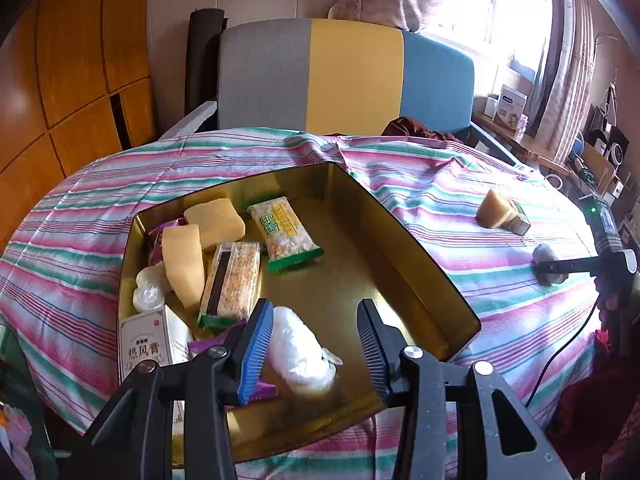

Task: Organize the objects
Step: 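Carry the WEIDAN bag into the gold tray and open the left tool, then carry the knitted bundle into the gold tray and open the right tool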

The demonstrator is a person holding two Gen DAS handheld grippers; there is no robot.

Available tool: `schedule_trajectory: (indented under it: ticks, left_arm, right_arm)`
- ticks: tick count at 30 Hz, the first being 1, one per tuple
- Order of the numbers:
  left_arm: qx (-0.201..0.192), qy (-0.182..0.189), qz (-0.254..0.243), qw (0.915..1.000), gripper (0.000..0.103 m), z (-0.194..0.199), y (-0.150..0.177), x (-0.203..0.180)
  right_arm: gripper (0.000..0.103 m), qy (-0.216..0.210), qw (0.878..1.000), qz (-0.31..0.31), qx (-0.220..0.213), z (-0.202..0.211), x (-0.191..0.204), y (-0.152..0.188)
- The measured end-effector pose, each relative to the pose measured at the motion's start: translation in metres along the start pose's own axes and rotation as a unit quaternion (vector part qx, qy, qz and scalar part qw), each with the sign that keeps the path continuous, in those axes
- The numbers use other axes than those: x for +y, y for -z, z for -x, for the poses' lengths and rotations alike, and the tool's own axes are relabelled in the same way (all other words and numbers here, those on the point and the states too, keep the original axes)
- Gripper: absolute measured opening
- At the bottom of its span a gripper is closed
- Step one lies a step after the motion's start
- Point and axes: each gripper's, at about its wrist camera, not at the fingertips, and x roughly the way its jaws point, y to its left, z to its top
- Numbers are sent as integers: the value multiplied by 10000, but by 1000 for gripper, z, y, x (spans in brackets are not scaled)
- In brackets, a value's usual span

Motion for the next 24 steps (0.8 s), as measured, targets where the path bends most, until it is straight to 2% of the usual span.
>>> schedule_trajectory:
  ticks: [6,10,17,22,24]
  left_arm:
    - [-14,31,92,10000,44,5,4,8]
    - [-56,70,264,9996,44,10,5,20]
    - [-250,-228,862,9957,44,28,3,69]
    - [-328,-537,1288,9897,44,36,5,106]
    - [-318,-592,1421,9876,44,37,8,116]
  right_arm:
    - [58,-341,9992,-160,-129,17,5,1]
    - [58,-748,9964,14,-394,46,34,2]
    - [58,-1564,9807,817,-847,99,133,-6]
    - [58,-2242,9619,1359,-779,107,218,-5]
    - [58,-2371,9556,1609,-683,102,255,-2]
